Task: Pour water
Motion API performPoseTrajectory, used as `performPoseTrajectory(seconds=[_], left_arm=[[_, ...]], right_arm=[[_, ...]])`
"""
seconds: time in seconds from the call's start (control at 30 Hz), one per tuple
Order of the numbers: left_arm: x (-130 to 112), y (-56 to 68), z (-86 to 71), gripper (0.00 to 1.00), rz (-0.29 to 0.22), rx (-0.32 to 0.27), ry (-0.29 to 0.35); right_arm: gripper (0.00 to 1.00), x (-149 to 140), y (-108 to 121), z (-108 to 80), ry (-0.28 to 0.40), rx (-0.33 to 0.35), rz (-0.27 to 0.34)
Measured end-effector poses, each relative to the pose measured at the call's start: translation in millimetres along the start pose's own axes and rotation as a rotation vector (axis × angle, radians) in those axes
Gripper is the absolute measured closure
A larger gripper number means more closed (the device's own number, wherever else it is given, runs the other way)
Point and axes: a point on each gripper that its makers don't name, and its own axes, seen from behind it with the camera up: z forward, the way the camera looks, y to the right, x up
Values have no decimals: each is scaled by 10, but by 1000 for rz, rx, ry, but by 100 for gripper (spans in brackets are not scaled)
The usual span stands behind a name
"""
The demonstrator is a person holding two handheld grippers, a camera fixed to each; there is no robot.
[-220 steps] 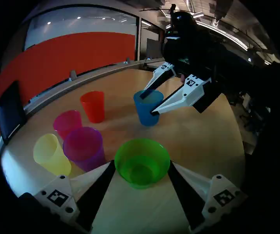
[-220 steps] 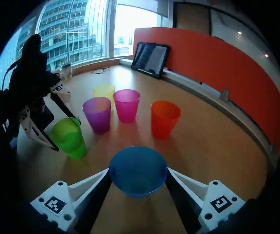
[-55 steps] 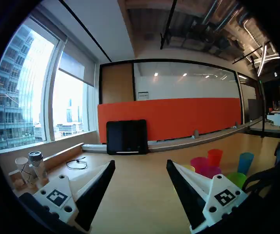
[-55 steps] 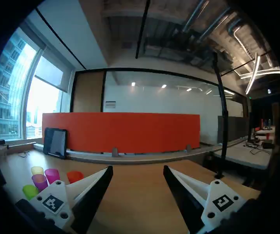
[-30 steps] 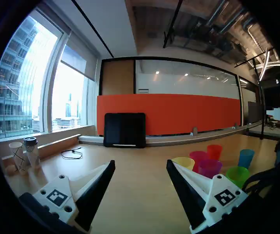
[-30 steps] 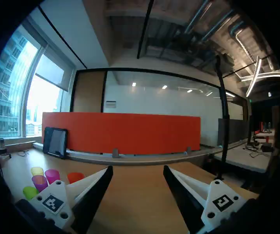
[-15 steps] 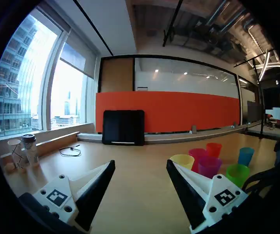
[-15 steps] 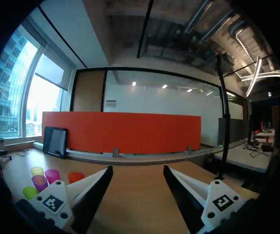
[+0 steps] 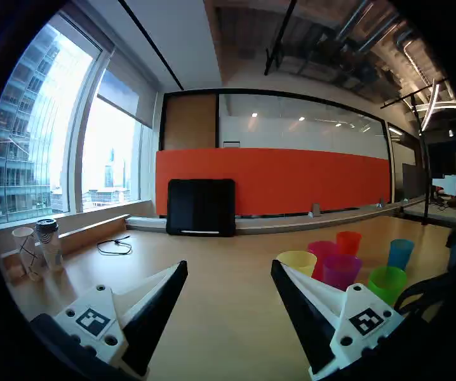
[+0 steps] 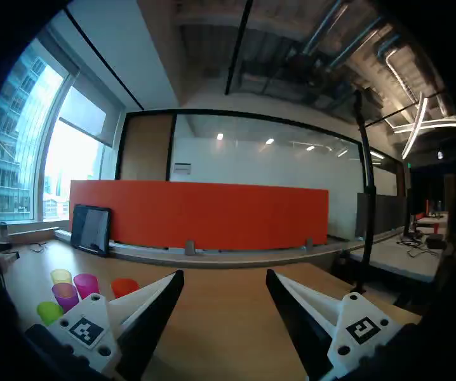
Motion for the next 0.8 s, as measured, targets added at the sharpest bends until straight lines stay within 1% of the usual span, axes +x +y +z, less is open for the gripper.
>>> performPoseTrajectory(seconds=[0.43, 0.6, 0.8], left_arm=[[8, -4, -2, 2, 2, 0, 0], [7, -4, 0, 2, 1, 0, 0], [7, -7, 3, 2, 1, 0, 0]], right_arm=[[0, -30, 38, 6, 20, 20, -61], [0, -63, -6, 21, 18, 38, -67], [0, -101, -124, 52, 16, 62, -58]])
